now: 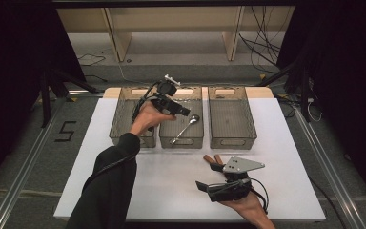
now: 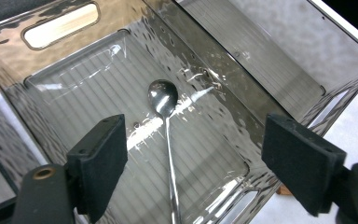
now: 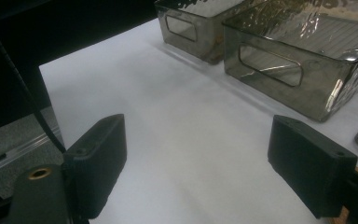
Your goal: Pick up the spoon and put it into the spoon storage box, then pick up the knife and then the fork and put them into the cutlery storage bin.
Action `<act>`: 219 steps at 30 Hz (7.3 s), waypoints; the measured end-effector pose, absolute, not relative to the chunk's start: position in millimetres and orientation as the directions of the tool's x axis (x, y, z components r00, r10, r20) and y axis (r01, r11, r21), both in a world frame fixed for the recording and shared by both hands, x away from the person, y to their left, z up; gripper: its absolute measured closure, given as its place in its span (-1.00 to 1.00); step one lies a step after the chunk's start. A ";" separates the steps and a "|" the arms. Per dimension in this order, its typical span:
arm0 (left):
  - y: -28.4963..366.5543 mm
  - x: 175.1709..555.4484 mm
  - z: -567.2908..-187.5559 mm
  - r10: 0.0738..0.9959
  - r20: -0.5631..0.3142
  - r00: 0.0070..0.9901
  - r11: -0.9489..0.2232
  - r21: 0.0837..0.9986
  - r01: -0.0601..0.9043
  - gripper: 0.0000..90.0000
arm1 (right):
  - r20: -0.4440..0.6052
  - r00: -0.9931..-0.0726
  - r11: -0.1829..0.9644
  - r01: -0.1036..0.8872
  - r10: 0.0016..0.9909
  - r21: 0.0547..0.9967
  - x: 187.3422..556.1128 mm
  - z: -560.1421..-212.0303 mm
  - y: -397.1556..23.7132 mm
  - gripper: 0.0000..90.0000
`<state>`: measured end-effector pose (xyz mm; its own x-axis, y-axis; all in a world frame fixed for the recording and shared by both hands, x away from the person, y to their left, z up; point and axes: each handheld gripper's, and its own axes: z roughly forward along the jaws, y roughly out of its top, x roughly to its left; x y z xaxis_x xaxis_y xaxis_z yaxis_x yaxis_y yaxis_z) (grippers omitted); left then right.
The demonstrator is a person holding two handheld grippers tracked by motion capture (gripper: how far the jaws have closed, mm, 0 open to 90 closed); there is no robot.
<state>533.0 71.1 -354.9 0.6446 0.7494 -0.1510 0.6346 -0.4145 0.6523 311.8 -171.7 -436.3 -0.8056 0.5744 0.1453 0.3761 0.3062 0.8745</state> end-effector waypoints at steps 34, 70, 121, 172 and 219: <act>154.8 437.2 -389.0 0.736 -0.231 0.637 -0.236 0.794 0.561 -0.62 | 0.142 -0.785 0.294 0.384 0.604 0.876 315.4 -433.8 -179.5 -0.55; 190.5 368.6 -437.3 0.748 -0.211 0.629 -0.167 0.857 0.487 -0.63 | 0.121 -0.666 0.318 0.498 0.736 0.807 340.8 -442.5 -216.9 -0.40; 206.7 322.6 -480.5 0.790 -0.109 0.603 -0.198 0.886 0.419 -0.64 | 0.060 -0.681 0.451 0.545 0.729 0.707 358.5 -465.6 -218.9 0.31; 203.6 323.0 -483.6 0.783 -0.096 0.614 -0.222 0.880 0.420 -0.64 | -0.021 -0.758 0.628 0.524 0.652 0.576 371.2 -470.0 -180.9 0.80; 208.9 322.4 -483.0 0.784 -0.118 0.609 -0.183 0.894 0.409 -0.64 | 0.102 -0.422 0.221 0.647 0.901 0.730 533.2 -349.6 -212.4 0.80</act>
